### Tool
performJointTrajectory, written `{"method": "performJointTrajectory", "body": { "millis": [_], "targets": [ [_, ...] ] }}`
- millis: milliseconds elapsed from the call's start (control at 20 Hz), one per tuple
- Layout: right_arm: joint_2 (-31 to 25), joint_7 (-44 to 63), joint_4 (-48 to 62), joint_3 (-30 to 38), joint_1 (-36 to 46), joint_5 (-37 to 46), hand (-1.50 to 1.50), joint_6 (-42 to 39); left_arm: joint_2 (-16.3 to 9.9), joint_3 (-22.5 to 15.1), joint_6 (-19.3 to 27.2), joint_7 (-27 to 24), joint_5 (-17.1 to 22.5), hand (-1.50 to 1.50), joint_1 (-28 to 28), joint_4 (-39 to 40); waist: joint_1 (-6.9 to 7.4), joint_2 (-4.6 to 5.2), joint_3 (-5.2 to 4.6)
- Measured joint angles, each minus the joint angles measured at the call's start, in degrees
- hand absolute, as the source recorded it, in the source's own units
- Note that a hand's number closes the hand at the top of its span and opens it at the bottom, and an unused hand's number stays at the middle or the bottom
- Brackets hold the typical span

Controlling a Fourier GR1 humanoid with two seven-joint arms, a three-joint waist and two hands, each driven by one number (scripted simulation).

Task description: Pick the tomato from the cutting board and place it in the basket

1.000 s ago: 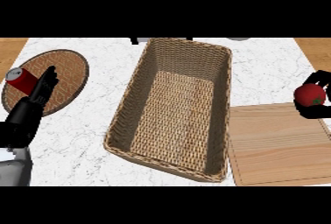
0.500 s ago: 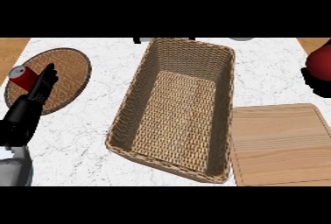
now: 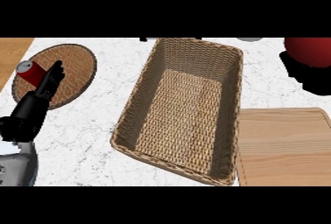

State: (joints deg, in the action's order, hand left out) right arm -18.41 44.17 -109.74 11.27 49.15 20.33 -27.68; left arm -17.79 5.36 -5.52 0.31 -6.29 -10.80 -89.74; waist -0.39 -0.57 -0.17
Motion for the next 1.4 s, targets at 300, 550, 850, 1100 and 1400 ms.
{"method": "performJointTrajectory", "body": {
  "millis": [300, 550, 850, 1100, 1400],
  "targets": [
    [4.9, 9.3, 4.9, -5.9, 9.7, 0.9, 1.5, 2.5, 0.6, -0.2, 0.0, 0.8, -0.4, 0.0, -1.5, 0.2, 0.6, 0.31, 0.06],
    [8.4, 11.7, 9.3, -10.1, 12.3, 1.8, 1.5, 3.5, 0.9, -0.4, -0.4, 2.0, -0.3, 0.0, -0.3, -2.3, 0.83, 0.34, 0.09],
    [9.8, 13.2, 15.1, -13.1, 13.0, 2.2, 1.5, 3.0, 0.3, 0.4, -1.1, 1.3, -0.2, 0.0, 0.0, -1.9, 0.64, 0.38, 0.09],
    [7.1, 12.8, 18.3, -18.0, 12.9, 4.8, 1.5, 0.1, 0.9, 0.2, -0.3, 1.3, -0.9, 0.0, 0.0, -1.8, 0.35, 0.31, 0.08],
    [4.4, 11.2, 19.8, -20.8, 12.3, 4.5, -1.5, -4.6, 1.2, 0.1, -0.6, 1.4, -1.0, 0.0, -0.4, -1.5, 0.11, 0.29, 0.1]
  ]
}}
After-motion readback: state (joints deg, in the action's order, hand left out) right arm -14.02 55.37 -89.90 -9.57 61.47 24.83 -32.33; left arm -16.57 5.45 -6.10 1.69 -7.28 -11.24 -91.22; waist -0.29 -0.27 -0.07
